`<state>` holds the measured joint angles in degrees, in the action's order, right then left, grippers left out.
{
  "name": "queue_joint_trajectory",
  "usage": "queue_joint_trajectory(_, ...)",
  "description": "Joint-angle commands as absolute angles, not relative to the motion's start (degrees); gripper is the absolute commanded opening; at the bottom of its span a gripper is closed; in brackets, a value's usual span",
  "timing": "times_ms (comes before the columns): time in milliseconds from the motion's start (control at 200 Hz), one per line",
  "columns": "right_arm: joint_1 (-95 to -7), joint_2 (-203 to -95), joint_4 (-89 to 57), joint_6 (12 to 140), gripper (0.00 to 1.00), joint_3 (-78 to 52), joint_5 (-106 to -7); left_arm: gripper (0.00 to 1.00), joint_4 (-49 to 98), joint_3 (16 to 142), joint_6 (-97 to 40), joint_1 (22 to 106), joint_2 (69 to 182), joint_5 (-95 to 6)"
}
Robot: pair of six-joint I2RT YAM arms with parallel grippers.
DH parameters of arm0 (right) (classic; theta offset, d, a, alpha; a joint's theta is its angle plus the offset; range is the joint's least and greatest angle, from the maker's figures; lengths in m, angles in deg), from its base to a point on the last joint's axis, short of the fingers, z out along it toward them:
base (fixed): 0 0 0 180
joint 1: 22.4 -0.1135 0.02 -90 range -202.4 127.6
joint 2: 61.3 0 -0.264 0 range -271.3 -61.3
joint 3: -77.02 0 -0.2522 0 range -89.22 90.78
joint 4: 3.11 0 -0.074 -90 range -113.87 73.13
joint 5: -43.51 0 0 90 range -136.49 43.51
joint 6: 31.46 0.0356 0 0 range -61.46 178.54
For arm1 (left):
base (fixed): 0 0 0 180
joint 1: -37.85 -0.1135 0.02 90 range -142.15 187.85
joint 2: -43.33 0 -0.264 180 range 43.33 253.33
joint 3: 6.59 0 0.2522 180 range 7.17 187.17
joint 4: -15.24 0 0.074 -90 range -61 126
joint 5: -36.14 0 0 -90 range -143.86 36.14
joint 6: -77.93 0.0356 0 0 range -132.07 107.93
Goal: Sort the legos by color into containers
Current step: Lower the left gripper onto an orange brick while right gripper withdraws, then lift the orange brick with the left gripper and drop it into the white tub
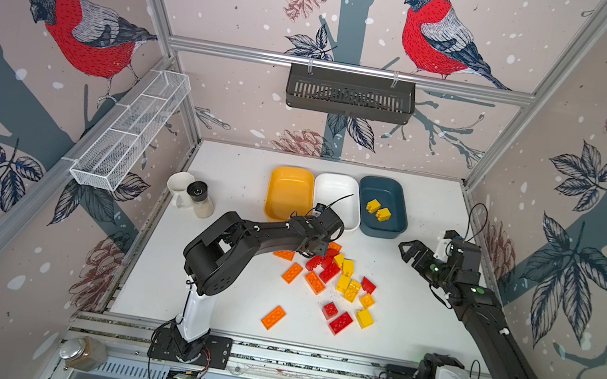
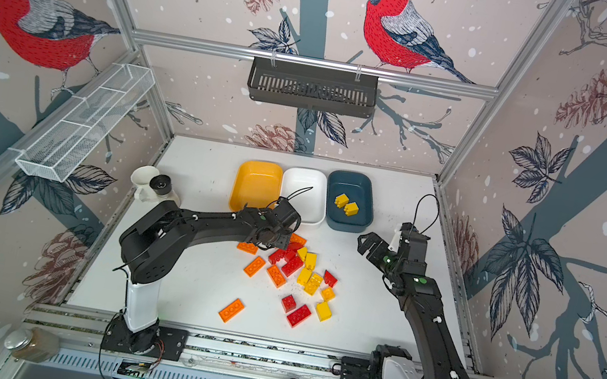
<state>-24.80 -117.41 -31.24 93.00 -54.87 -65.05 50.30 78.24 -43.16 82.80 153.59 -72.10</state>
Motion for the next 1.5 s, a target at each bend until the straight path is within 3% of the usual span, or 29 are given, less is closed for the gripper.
queue_joint_trajectory(0, -24.88, -116.94, -30.05, 93.05, 0.99, -55.22, -64.97, 0.66, 53.65, 76.16, -43.58, 82.94, 150.96, -76.62)
queue_joint_trajectory(200, -25.14, -117.35, -29.76, 92.91, 0.99, -55.21, -64.63, 0.54, 49.59, 69.76, -40.46, 82.94, 144.23, -72.43)
queue_joint_trajectory(340, -25.37, -117.96, -29.33, 93.08, 1.0, -55.12, -64.6, 0.64, 50.3, 69.64, -41.88, 82.94, 145.08, -71.13)
queue_joint_trajectory(515, -25.98, -118.3, -29.2, 93.1, 1.0, -54.86, -64.6, 0.64, 48.26, 70.18, -43.88, 82.94, 147.53, -69.96)
queue_joint_trajectory(770, -26.44, -117.51, -29.61, 92.93, 1.0, -55.16, -63.96, 0.4, 48.9, 70.11, -45.04, 83.12, 146.86, -71.05)
queue_joint_trajectory(1091, -26.97, -118.55, -29.13, 92.65, 1.0, -55.03, -62.22, 0.3, 49.78, 67.27, -44.82, 83.12, 138.32, -69.97)
queue_joint_trajectory(1356, -32.76, -121.03, -27.89, 89.9, 0.99, -53.64, -63.22, 0.3, 48.44, 80.64, -38.79, 82.44, 144.74, -68.7)
queue_joint_trajectory(1496, -39.08, -124.12, -26.45, 91.5, 1.0, -52.71, -57.63, 0.29, 46.81, 89.69, -36.92, 81.27, 151.79, -70.69)
